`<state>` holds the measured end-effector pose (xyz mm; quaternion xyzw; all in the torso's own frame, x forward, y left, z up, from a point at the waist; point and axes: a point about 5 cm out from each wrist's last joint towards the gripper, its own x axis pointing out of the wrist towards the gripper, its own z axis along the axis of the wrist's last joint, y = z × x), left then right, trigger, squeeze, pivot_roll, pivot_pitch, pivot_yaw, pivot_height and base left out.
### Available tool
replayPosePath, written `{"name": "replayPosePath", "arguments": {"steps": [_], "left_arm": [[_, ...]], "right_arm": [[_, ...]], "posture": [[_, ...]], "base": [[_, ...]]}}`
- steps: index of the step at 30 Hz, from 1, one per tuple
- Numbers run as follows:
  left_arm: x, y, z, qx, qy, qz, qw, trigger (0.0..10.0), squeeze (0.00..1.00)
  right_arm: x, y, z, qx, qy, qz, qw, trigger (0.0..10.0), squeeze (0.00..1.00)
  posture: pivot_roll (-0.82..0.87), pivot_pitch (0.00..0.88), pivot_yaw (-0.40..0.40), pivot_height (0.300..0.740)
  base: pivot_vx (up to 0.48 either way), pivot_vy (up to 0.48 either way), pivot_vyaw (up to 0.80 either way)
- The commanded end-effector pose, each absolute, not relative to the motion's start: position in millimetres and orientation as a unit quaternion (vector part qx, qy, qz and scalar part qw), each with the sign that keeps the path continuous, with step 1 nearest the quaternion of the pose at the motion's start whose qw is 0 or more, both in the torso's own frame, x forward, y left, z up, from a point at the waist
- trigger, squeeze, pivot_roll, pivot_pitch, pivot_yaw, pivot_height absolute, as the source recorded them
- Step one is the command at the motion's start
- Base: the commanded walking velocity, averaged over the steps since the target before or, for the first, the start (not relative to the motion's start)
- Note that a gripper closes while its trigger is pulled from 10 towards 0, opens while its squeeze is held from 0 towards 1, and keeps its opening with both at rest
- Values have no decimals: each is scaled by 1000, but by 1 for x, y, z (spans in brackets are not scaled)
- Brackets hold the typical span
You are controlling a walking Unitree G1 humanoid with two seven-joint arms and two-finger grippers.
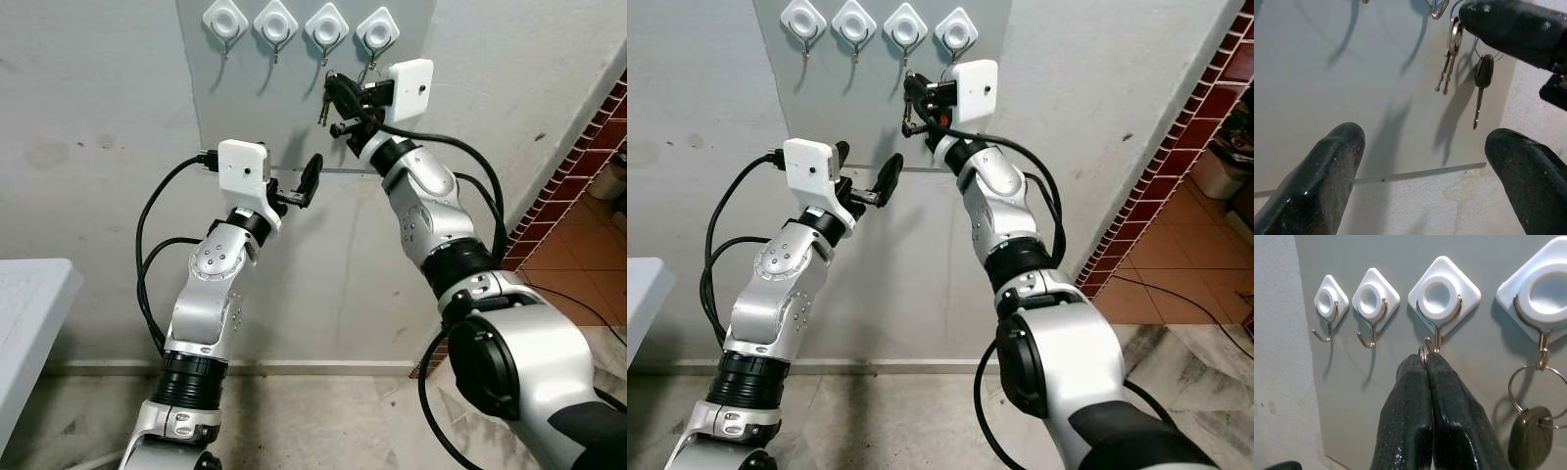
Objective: Hang keys on a hook
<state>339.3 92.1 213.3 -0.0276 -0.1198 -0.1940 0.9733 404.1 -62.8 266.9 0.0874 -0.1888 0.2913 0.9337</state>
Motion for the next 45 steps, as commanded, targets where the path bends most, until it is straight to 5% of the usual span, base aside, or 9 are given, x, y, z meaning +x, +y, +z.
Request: {"name": "replayPosePath", "arguments": {"steps": [1, 45], "left_arm": [[338, 87, 222, -26, -133, -205, 969, 10000, 0], [333, 87, 220, -35, -119, -203, 971, 10000, 0]], "right_arm": [[405, -64, 277, 87, -202, 293, 930, 10000, 0], [409, -58, 276, 186, -163, 312, 917, 10000, 0]], "posture": [[38, 6, -81, 740], [41, 31, -75, 740]], "base": [[0, 0, 0], [0, 0, 0]]}}
